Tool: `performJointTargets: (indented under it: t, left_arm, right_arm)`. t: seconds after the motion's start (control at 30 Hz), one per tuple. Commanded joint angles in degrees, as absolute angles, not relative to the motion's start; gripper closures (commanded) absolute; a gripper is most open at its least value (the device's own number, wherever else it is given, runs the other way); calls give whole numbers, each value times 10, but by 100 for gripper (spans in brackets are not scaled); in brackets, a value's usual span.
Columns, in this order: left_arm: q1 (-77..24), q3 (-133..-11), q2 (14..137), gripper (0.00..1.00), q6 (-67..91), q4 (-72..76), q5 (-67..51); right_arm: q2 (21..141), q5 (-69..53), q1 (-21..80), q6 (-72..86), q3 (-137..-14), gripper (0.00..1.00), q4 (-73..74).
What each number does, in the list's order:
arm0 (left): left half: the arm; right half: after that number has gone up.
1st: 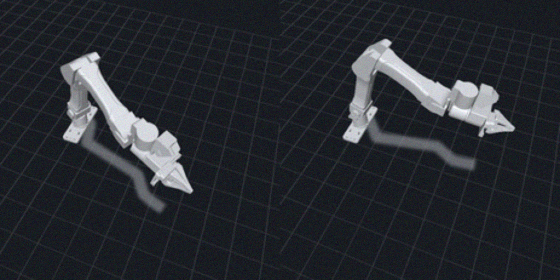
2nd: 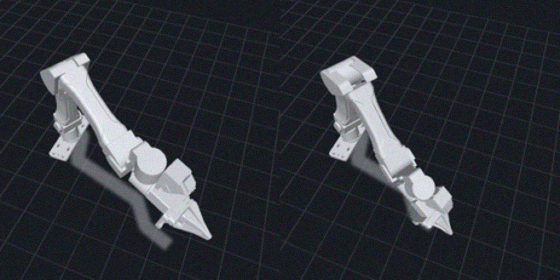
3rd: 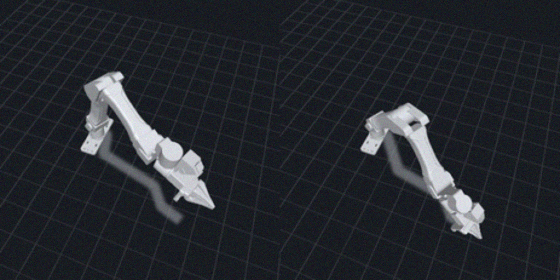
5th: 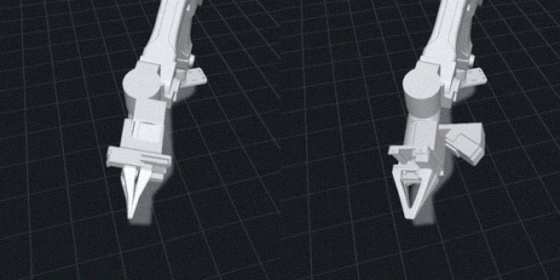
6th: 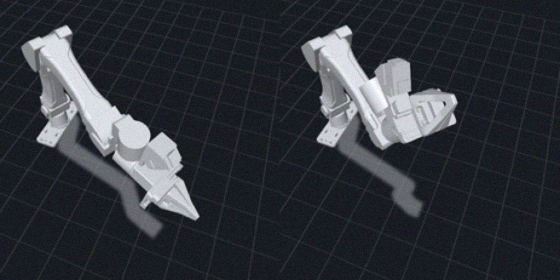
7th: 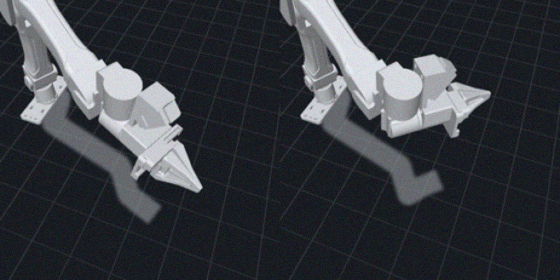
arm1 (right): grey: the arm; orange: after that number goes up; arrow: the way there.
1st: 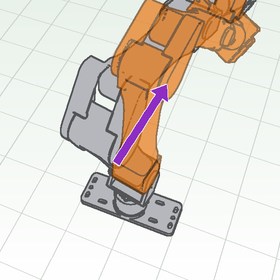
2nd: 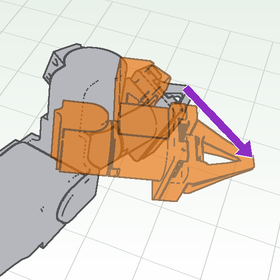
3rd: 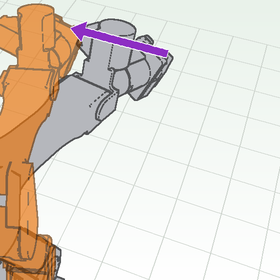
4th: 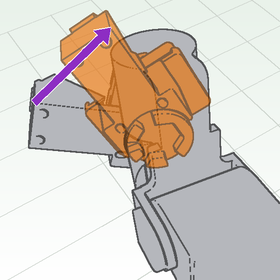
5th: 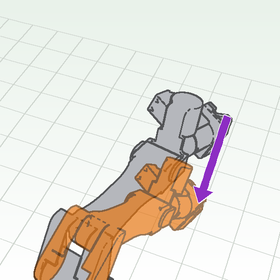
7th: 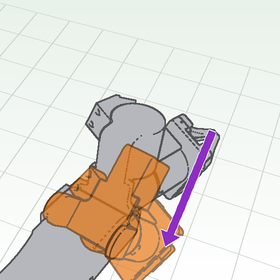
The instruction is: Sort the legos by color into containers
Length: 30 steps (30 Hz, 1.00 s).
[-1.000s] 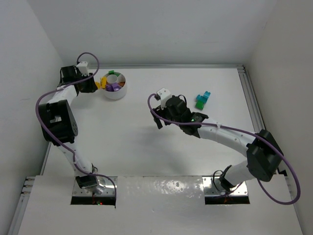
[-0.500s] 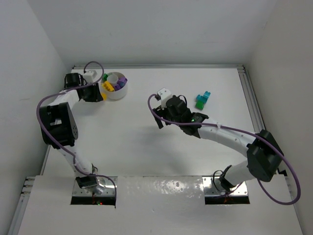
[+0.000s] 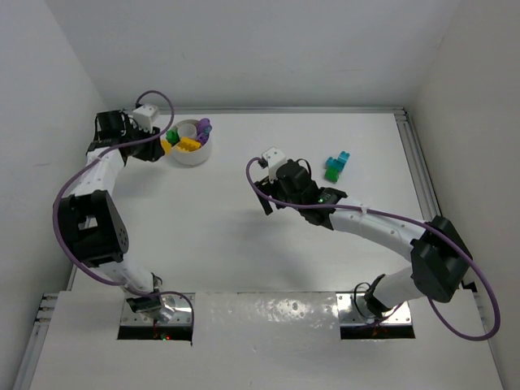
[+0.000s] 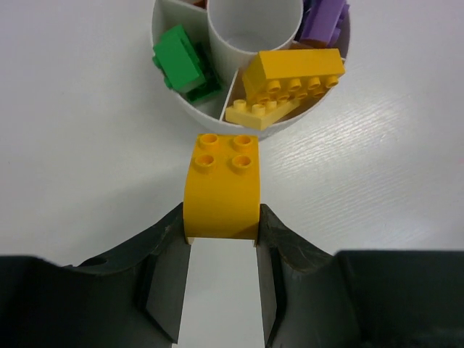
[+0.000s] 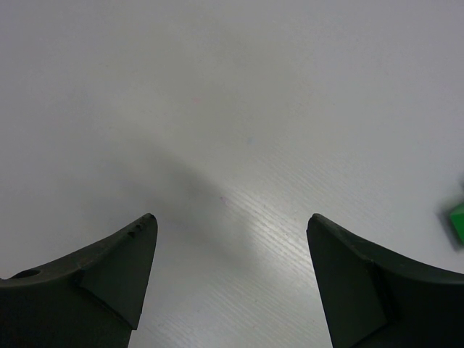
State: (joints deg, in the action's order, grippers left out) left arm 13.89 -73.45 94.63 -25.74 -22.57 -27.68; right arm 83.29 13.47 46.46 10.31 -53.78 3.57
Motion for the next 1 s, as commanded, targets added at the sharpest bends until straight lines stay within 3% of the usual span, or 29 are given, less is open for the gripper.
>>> performJointTargets:
  t: [0.0,0.3,0.43,0.57,0.77,0.97]
  left_arm:
    - [123,-780,954,100,-314,-245,-321]
    - [76,-890,1015,100,-596,-421,-424]
    - [75,-953,1063,100,-634,-448,-436]
    - [75,-983,1090,100,-571,-397,-462]
    - [69,-922,1070,100,-409,-239,-470]
    - [69,-906,1079,100,-362,-226,-444]
  right_arm:
    - [821,135,461,100,-541,18,24]
    - [818,137,462,100,-547,18,39]
    - [817,134,461,102,-547,18,39]
    - [818,133,462,104,-549,18,40]
    - [818,136,462,108,-548,18,47]
    - [822,137,462,109,-547,18,47]
